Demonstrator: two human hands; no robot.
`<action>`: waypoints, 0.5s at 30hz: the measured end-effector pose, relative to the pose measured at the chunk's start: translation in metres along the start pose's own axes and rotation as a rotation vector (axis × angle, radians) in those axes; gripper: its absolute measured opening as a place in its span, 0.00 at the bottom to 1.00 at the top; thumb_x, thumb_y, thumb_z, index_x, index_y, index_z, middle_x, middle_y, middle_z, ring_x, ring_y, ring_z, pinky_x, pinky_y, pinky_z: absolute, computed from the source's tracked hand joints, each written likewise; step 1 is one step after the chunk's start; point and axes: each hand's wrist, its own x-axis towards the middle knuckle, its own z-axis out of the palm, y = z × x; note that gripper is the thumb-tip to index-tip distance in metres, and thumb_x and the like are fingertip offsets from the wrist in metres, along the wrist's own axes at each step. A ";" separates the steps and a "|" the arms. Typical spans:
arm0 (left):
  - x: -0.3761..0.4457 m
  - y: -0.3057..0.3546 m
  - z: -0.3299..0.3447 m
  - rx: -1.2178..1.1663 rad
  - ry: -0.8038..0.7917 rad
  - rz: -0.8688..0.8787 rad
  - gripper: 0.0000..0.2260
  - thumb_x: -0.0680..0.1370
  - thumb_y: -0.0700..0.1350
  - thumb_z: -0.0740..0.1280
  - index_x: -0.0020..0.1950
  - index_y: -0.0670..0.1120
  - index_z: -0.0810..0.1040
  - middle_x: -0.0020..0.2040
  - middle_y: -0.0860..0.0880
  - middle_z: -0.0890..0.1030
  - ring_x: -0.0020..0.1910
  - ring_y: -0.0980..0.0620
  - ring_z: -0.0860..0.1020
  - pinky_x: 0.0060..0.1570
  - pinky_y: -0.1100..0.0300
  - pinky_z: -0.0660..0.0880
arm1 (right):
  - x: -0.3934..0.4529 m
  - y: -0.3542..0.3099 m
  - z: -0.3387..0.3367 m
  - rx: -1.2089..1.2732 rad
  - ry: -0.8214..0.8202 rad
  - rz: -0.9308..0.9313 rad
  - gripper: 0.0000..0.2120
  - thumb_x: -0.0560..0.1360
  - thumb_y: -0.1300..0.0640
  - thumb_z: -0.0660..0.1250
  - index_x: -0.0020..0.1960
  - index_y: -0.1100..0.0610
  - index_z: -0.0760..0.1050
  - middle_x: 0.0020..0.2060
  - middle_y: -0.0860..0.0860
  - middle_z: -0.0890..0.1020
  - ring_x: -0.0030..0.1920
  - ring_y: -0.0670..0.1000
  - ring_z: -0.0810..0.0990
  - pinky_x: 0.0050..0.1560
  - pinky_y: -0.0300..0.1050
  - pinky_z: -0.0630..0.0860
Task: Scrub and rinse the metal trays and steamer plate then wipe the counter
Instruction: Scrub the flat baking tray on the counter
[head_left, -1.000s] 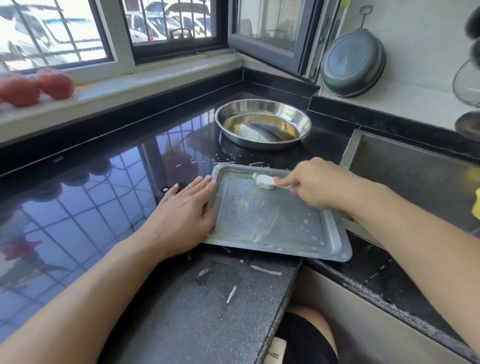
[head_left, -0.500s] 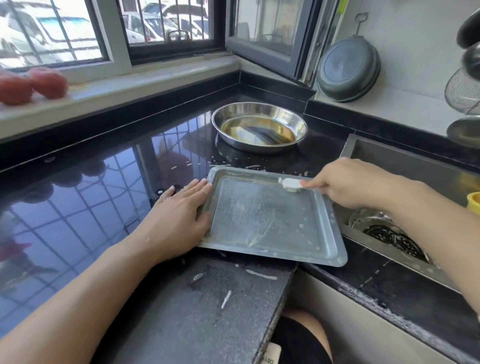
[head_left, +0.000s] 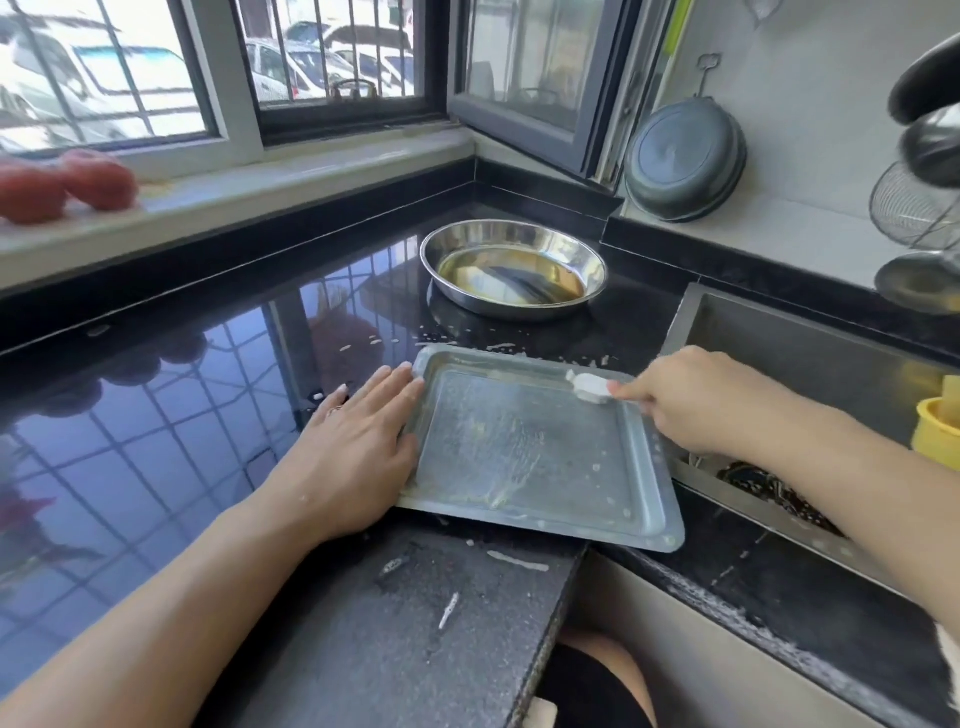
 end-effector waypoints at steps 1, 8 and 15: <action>0.000 0.000 0.000 0.005 -0.007 0.003 0.26 0.87 0.50 0.49 0.86 0.55 0.49 0.85 0.59 0.44 0.83 0.60 0.41 0.82 0.51 0.43 | -0.003 0.002 -0.004 0.036 0.006 0.036 0.23 0.84 0.55 0.56 0.72 0.31 0.68 0.62 0.52 0.79 0.55 0.58 0.81 0.54 0.53 0.80; 0.000 -0.001 0.000 0.007 -0.031 0.018 0.26 0.87 0.51 0.47 0.86 0.55 0.46 0.84 0.60 0.41 0.82 0.63 0.41 0.82 0.54 0.41 | 0.031 -0.060 -0.009 0.181 0.110 0.021 0.25 0.81 0.60 0.58 0.74 0.39 0.70 0.56 0.57 0.79 0.44 0.58 0.76 0.46 0.51 0.78; 0.001 -0.001 -0.001 0.002 -0.034 0.003 0.26 0.87 0.51 0.47 0.86 0.56 0.46 0.84 0.60 0.42 0.82 0.63 0.41 0.82 0.53 0.41 | 0.010 -0.028 -0.011 0.071 0.063 0.190 0.21 0.80 0.60 0.56 0.69 0.50 0.75 0.52 0.57 0.77 0.45 0.60 0.77 0.49 0.55 0.80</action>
